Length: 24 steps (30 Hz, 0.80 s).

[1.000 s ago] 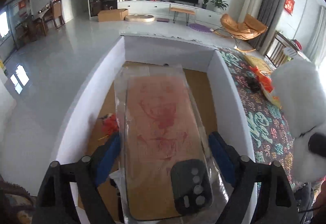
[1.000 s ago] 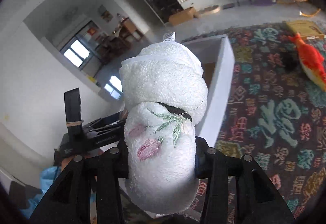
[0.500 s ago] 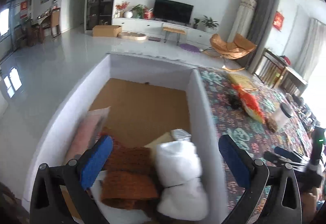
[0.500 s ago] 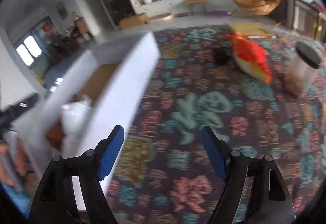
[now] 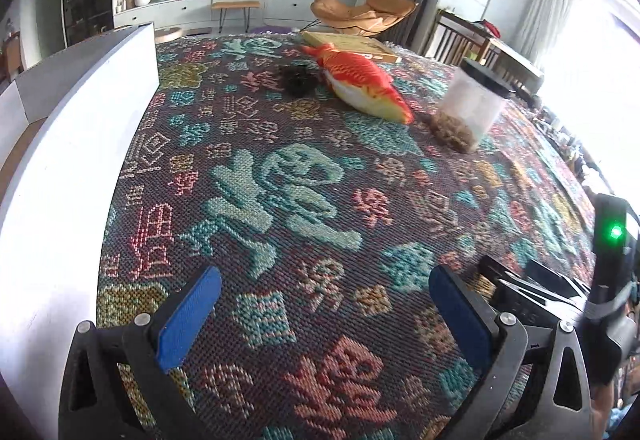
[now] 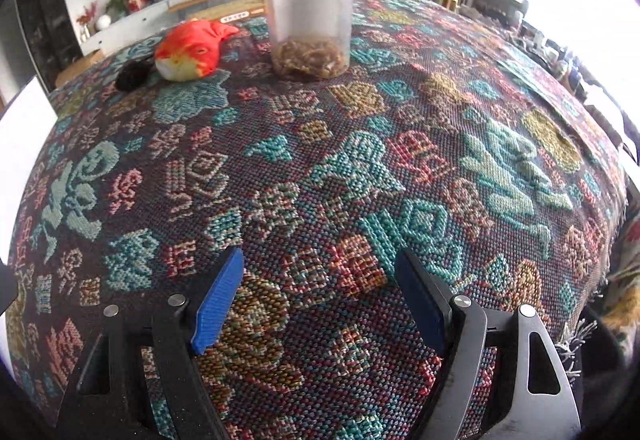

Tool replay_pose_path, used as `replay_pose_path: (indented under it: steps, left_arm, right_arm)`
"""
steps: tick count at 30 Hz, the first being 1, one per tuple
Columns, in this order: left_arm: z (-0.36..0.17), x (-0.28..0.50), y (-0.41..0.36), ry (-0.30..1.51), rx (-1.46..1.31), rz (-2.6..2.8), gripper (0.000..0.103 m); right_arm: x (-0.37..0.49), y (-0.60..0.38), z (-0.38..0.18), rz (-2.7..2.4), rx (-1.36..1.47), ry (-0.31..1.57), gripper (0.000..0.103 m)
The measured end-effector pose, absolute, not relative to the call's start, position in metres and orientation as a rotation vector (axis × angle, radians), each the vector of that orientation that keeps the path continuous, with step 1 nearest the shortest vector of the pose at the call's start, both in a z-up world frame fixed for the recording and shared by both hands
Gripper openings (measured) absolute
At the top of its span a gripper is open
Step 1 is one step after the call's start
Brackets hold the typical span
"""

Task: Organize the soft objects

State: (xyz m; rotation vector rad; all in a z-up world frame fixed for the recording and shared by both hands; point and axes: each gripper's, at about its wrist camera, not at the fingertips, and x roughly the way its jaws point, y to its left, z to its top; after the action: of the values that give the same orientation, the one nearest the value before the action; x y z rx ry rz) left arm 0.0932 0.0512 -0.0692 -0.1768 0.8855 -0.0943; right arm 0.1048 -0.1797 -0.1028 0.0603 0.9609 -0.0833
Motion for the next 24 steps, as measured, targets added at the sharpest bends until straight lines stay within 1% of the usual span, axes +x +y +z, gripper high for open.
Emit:
replay_pose_path:
  steps: [3, 6, 8, 11, 15, 24]
  left_arm:
    - [-0.080, 0.109, 0.058, 0.867, -0.149, -0.036, 0.103]
    - [-0.094, 0.125, 0.063, 0.895, -0.107, 0.004, 0.103]
    - [-0.109, 0.130, 0.065, 0.932, -0.111, 0.005, 0.103]
    - [-0.113, 0.132, 0.055, 0.937, -0.037, 0.029, 0.103]
    - [-0.114, 0.130, 0.056, 0.939, -0.031, 0.032, 0.103]
    - [-0.115, 0.130, 0.055, 0.939, -0.028, 0.034, 0.103]
  right_arm:
    - [0.105, -0.180, -0.104, -0.088, 0.059, 0.961, 0.084]
    - [0.105, -0.179, -0.105, -0.082, 0.062, 0.960, 0.089]
    - [0.103, -0.178, -0.104, -0.079, 0.061, 0.961, 0.089]
    - [0.100, -0.178, -0.104, -0.079, 0.060, 0.961, 0.090]
    - [0.102, -0.176, -0.105, -0.075, 0.055, 0.965, 0.092]
    - [0.102, -0.176, -0.105, -0.076, 0.055, 0.964, 0.093]
